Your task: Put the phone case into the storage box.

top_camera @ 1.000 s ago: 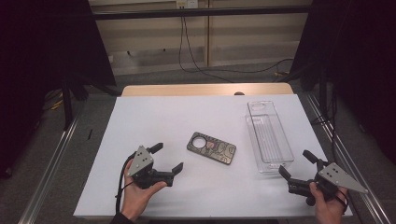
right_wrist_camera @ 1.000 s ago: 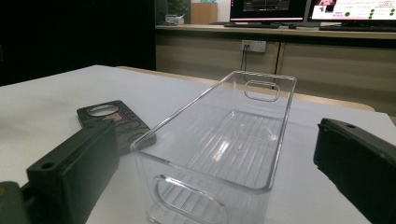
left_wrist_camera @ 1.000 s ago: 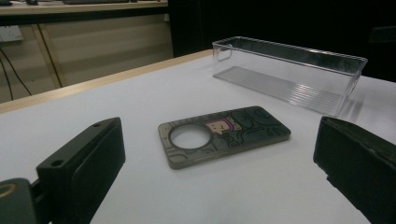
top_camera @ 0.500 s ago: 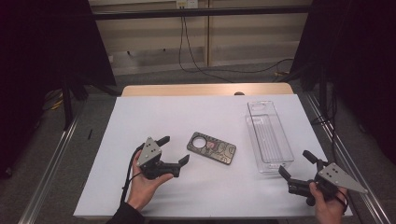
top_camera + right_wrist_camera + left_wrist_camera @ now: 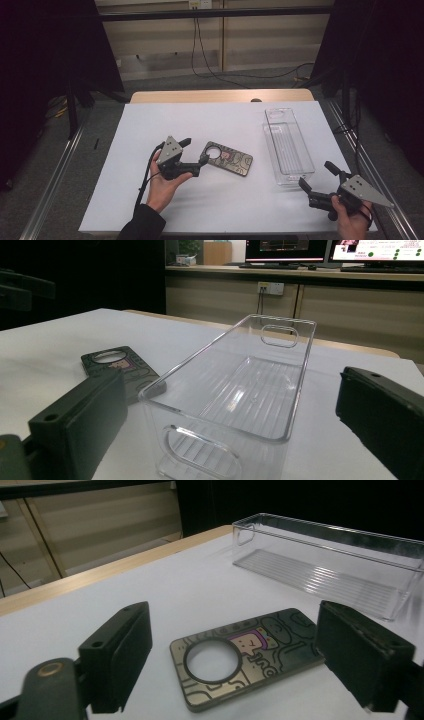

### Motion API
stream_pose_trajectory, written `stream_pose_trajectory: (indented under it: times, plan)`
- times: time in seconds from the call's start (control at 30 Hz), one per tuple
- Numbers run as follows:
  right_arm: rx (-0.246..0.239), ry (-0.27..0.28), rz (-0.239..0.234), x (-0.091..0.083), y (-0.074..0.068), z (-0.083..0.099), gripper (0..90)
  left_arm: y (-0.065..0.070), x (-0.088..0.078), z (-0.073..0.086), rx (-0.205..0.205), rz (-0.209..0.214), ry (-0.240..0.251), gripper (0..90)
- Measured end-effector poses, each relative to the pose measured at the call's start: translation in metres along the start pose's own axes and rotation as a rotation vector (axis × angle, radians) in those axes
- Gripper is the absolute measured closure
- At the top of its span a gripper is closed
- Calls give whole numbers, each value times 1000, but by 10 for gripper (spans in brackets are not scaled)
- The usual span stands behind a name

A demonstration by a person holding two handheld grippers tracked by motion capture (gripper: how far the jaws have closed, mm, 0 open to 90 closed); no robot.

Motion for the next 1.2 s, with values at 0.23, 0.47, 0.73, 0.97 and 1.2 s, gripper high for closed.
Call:
stream_pose_trajectory:
  times: [0.23, 0.47, 0.73, 0.97, 1.2]
  plan:
    - [0, -2, -9, 0, -2, 0, 0, 6, 1, 1, 18, 39, -10, 405]
    - [-5, -1, -11, 0, -2, 0, 0, 10, -2, 3, 32, 78, -25, 620]
    - [-1, 2, -8, 0, -2, 0, 0, 6, -4, 8, 14, 102, -94, 849]
    - [-1, 3, -7, 0, -2, 0, 0, 13, -3, 17, 21, 156, -219, 900]
    - [-1, 3, -7, 0, -1, -1, 0, 17, 3, 30, 29, 180, -357, 900]
Point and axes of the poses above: each handheld gripper's, and its own axes: x roughly forward along the jaws, z roughly out of its underside, y roughly to its right, the point moved 10 cm from there along x, roughly forward along the jaws, and after that the axes turned 13 degrees about -z, right-handed, at the moved point
